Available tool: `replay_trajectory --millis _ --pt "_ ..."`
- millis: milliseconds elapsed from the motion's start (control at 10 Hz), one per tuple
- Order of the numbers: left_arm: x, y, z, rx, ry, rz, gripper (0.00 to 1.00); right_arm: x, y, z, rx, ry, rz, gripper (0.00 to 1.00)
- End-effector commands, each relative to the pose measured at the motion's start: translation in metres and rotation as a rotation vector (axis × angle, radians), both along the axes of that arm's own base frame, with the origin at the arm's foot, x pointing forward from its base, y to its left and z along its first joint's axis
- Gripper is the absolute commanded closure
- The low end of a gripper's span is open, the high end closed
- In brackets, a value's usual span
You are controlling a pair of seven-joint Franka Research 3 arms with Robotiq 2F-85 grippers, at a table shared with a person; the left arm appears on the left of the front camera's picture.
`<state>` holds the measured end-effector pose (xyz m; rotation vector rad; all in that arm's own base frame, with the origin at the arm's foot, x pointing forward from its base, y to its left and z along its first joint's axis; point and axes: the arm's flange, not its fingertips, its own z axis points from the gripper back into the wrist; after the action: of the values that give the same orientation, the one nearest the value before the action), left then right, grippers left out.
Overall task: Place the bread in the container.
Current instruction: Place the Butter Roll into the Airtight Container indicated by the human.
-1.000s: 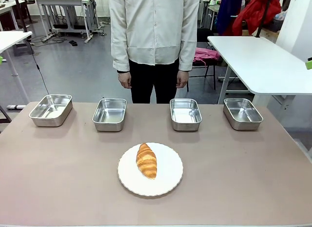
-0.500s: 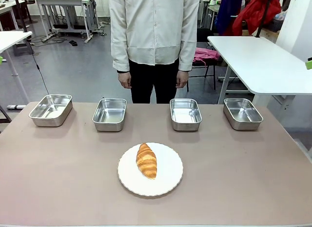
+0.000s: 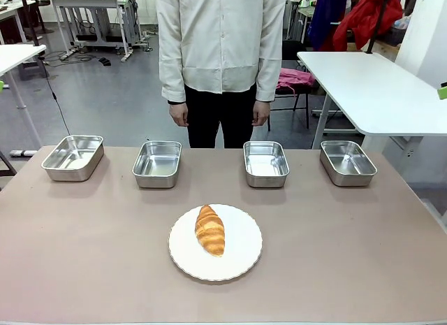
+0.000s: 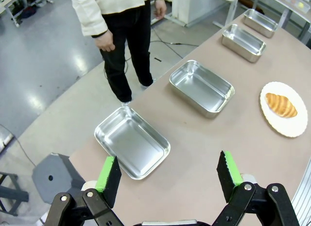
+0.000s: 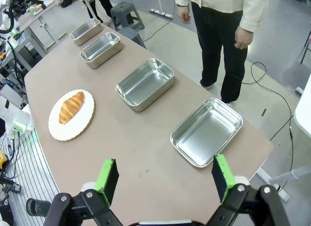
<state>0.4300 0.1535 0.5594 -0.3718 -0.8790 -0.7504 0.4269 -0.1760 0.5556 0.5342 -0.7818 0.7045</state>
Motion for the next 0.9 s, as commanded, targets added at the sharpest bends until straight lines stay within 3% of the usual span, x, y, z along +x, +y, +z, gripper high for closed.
replay_trajectory --millis 0,800 --pt "-0.0014 0.0025 0.002 -0.013 -0.009 -0.009 0.0 -0.0008 0.0008 0.0025 0.012 -0.012 0.007 0.0" --pt "-0.0014 0.0025 0.002 -0.013 -0.009 -0.009 0.0 -0.0008 0.0008 0.0025 0.012 -0.012 0.007 0.0"
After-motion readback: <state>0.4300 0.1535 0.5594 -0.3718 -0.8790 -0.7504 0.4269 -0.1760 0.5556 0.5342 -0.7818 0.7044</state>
